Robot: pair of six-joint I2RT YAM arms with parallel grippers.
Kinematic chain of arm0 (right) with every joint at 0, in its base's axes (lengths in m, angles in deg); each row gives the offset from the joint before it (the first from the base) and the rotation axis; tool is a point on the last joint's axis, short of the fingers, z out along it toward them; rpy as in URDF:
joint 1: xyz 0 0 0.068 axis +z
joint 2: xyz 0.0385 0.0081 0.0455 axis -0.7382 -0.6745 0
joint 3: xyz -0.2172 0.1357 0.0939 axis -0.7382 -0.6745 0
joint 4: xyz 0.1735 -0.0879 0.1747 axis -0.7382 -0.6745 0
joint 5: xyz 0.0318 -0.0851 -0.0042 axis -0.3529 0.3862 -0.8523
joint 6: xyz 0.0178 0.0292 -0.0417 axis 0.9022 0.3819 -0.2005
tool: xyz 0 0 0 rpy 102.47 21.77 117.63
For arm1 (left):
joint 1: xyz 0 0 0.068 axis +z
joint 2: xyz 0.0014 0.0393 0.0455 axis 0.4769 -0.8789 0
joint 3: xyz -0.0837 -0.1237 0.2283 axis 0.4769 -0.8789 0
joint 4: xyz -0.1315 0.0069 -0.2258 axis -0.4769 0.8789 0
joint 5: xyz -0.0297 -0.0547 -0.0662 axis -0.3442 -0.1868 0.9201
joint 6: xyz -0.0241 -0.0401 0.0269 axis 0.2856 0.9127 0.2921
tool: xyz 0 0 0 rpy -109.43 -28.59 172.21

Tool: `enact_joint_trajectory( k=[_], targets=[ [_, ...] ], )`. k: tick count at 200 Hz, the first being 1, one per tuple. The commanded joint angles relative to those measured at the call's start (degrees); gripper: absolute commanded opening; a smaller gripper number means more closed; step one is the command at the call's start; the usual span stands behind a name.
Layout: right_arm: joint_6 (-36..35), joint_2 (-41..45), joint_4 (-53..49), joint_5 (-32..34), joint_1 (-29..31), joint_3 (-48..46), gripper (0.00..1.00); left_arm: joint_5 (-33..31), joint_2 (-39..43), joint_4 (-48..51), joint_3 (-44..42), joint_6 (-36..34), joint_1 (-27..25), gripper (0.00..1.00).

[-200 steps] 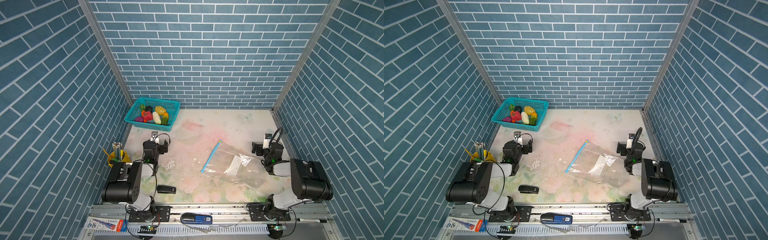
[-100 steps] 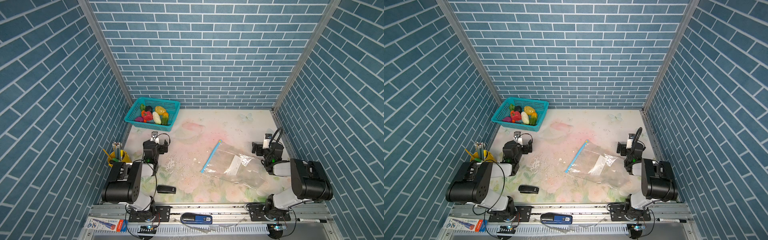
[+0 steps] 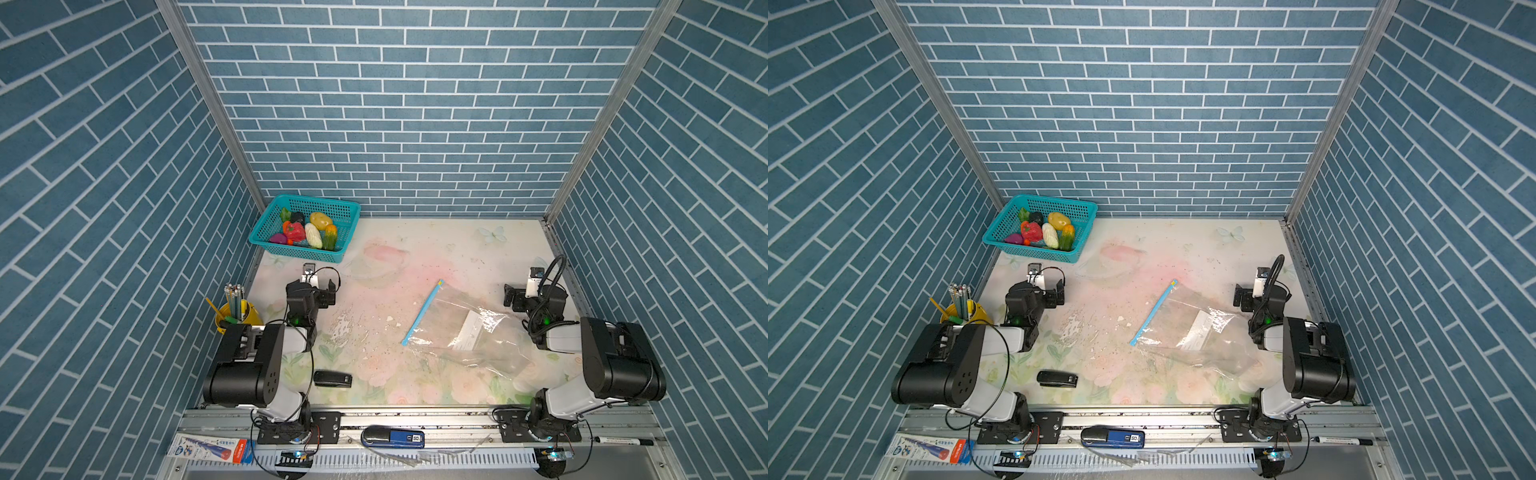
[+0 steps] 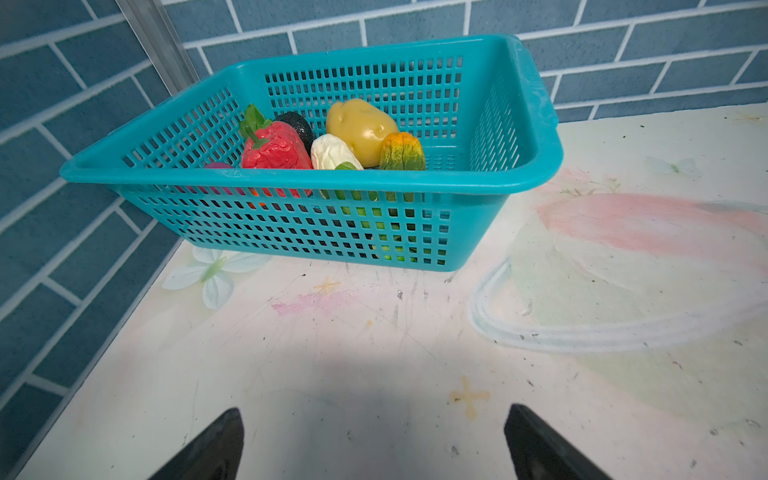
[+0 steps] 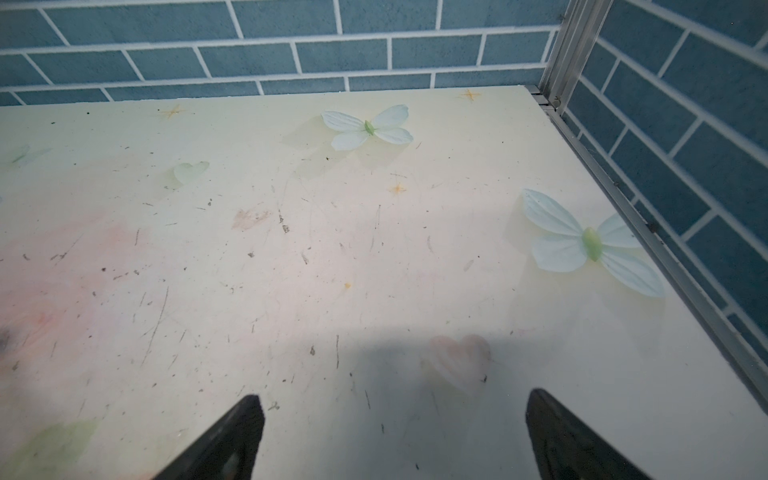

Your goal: Place the food in the zip-top bag and seal the zipper

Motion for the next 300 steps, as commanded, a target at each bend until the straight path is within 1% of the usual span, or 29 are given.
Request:
enact_joint_trajectory(
  k=[1, 214, 236, 248, 275, 300],
  targets=[
    [0.94, -0.34, 0.68, 0.46, 0.12, 1.87, 0.99, -0.23, -0.34, 0.34, 0.76, 0.15, -0.08, 0.99],
    [0.95, -0.14, 1.3, 0.41, 0.1, 1.44, 0.99, -0.48, -0.37, 0.4, 0.79, 0.05, -0.13, 0.99],
    [1.28, 0.17, 1.24, 1.44, 0.04, 1.38, 0.99, -0.47, -0.25, 0.27, 0.77, -0.03, -0.26, 0.99],
    [2.07, 1.53, -0.06, 4.0, 0.12, 1.47, 0.99, -0.19, 0.96, 2.87, 1.84, -0.2, -0.35, 0.99],
    [1.61, 6.88, -9.5, 5.21, 0.67, 4.25, 0.99, -0.01, 5.21, 15.99, 7.44, -0.57, -0.5, 0.99],
    [1.74, 12.44, -18.65, 9.98, 2.91, 7.25, 0.99, -0.12, 8.98, 24.32, 11.04, -2.8, -2.95, 0.99]
  ],
)
